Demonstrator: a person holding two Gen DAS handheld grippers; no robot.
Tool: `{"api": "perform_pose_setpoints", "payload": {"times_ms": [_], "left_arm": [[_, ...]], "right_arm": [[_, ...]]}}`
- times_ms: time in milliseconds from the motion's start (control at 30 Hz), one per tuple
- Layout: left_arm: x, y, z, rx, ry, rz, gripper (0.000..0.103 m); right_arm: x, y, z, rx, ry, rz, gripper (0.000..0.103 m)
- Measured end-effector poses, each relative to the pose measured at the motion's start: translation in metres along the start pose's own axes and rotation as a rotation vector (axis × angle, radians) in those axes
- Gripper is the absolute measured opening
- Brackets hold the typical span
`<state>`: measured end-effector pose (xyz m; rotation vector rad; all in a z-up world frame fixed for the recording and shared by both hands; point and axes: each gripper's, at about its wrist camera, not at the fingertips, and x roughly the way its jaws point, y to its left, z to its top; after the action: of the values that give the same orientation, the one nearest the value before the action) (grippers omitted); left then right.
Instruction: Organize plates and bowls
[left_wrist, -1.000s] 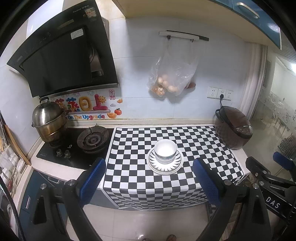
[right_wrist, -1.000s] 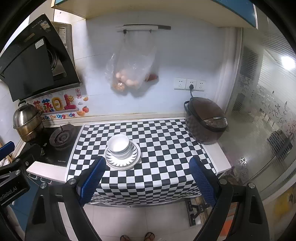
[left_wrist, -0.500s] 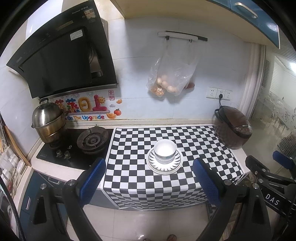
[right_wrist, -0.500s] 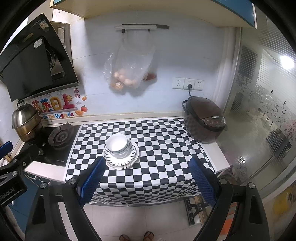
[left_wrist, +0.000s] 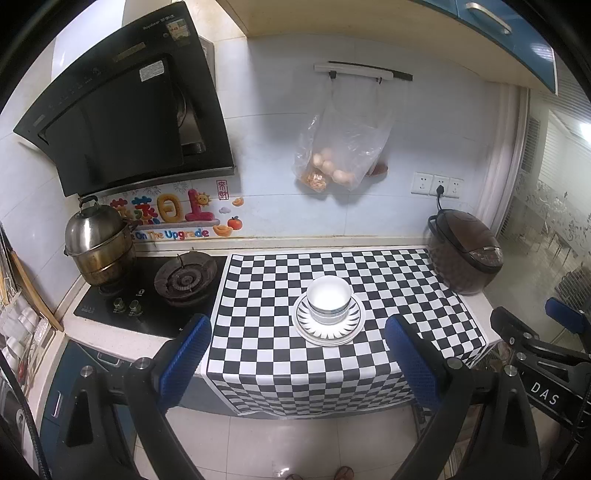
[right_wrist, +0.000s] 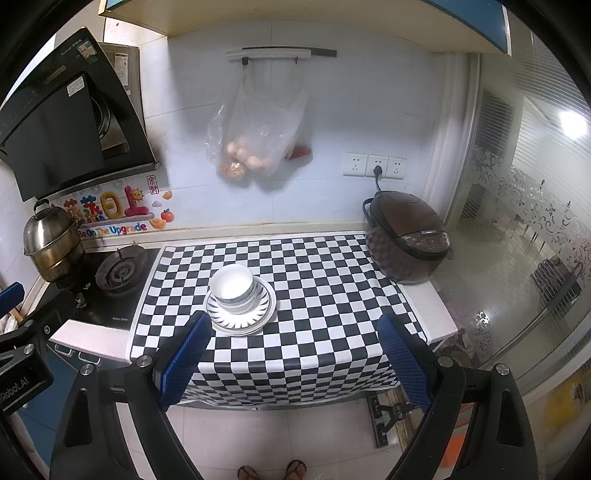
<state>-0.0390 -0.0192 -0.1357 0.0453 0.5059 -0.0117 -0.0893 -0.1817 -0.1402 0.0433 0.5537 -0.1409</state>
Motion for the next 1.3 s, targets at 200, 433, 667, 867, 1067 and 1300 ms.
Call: {"api": "perform_pose_setpoints", "payload": {"times_ms": [200,433,667,867,1067,1300], "left_arm": [[-0.0016,-0.0006,-0.0001,-0.001,-0.003,0.000,0.096],[-0.0018,-0.0010,-0.0006,-0.002,-0.002,0.001,0.096],[-0.0021,0.0011,0.0002,-0.004,-0.002,0.002,0.096],[-0.0017,0.0021,0.0004,-0.006,0.003,-0.001,0.096],[0.0008,0.0053,0.0011,-0.004,0.003,0.000,0.096],[0.0028,0.0082,0.0012,-0.001,0.010,-0.003,0.096]], "right_arm": [[0.0005,-0.0011,-0.0004,0.001,0.002,0.003,0.093],[-0.0012,-0.0012,-0.0021,0.003,0.004,0.003,0.093],[-0.0012,-0.0014,-0.0023,0.004,0.004,0.004,0.093],[-0.0007,-0.0017,-0.0020,0.003,0.003,0.003,0.093],[0.0008,-0.0034,-0.0015,0.008,0.003,0.009,0.093],[0.0037,-0.0069,-0.0017,0.017,0.010,0.011,0.093]]}}
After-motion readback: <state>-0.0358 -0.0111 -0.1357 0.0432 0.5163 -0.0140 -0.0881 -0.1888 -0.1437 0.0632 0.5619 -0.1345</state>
